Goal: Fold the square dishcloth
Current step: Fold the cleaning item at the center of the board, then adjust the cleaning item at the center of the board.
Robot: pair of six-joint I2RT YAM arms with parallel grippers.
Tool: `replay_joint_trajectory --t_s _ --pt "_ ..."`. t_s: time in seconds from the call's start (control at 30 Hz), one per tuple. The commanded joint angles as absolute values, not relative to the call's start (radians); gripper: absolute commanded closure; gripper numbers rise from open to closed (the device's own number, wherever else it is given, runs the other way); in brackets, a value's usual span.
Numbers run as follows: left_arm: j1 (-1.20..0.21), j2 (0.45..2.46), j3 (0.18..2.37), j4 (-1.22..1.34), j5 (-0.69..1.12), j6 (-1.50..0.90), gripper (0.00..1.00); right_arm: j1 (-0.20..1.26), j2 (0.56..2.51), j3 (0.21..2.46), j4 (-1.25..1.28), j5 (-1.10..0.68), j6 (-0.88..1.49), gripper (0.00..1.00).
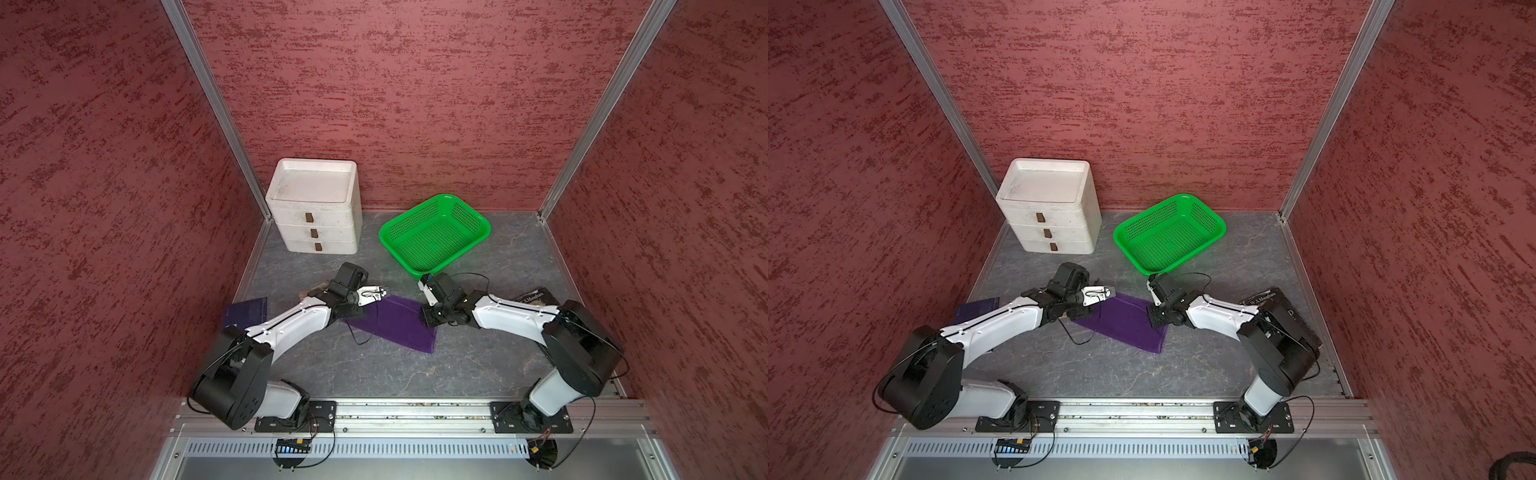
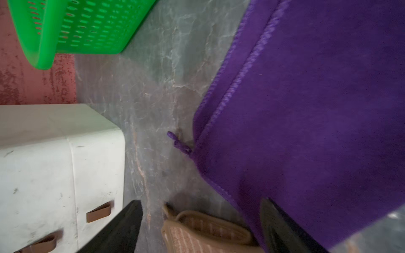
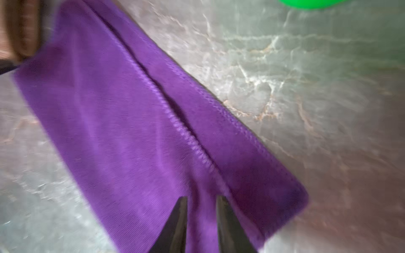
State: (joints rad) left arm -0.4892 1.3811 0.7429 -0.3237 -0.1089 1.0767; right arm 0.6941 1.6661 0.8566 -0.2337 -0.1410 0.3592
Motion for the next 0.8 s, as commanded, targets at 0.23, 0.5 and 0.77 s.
replay_joint_trajectory --t_s 0.23,0.5,0.77 --pt "-0.489 1.503 0.650 -0.261 -0.200 1.128 0.17 0.663 1.639 0.715 -0.168 -0.130 0.470 0.97" --pt "-0.579 1.615 0.659 -0.031 -0.254 1.170 0.13 0.833 1.411 0.513 -0.255 -0.090 0.631 0.99" --pt "-0.604 1.667 0.751 0.076 -0.256 1.139 0.11 0.947 1.101 0.431 -0.406 -0.098 0.733 0.98"
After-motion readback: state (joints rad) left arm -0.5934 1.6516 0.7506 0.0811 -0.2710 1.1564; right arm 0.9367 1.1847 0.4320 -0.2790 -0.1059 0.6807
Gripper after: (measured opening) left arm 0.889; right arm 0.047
